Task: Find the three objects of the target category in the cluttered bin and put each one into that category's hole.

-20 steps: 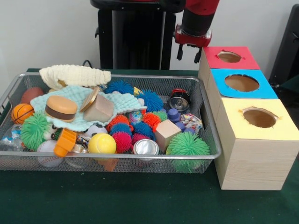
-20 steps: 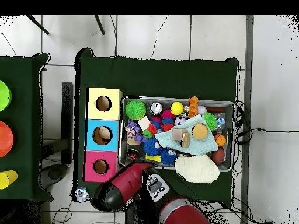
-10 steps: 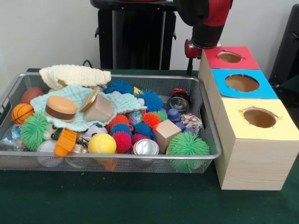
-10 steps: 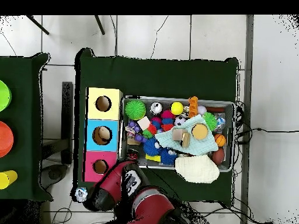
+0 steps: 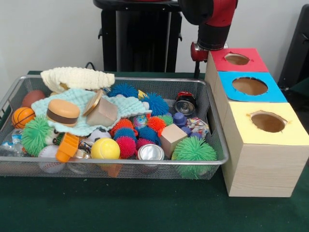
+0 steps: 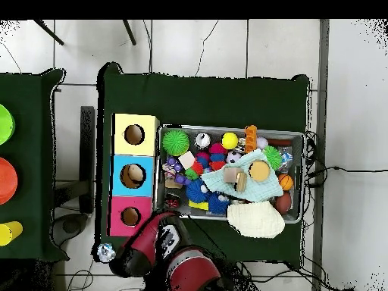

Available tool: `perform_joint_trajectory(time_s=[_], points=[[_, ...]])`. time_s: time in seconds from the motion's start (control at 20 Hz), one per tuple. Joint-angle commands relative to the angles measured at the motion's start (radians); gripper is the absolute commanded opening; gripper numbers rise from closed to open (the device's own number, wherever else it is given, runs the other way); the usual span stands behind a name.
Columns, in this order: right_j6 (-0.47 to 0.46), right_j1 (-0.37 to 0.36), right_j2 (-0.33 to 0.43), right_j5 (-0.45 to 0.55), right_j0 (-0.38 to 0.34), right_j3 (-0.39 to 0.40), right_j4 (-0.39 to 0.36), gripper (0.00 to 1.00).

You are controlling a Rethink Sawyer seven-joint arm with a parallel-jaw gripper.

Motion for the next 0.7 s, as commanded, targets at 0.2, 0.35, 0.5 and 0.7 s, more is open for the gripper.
perform_joint_trajectory(time_s=[0.2,0.35,0.5,0.7], points=[[0.054,0.156,-0.071,-0.154,-0.002,-0.236,-0.038,1.0],[0.048,0.175,-0.08,-0.172,0.0,-0.245,-0.031,1.0],[0.029,0.185,-0.072,-0.169,-0.014,-0.249,-0.022,1.0],[0.009,0.207,-0.055,-0.157,-0.039,-0.255,-0.017,1.0]])
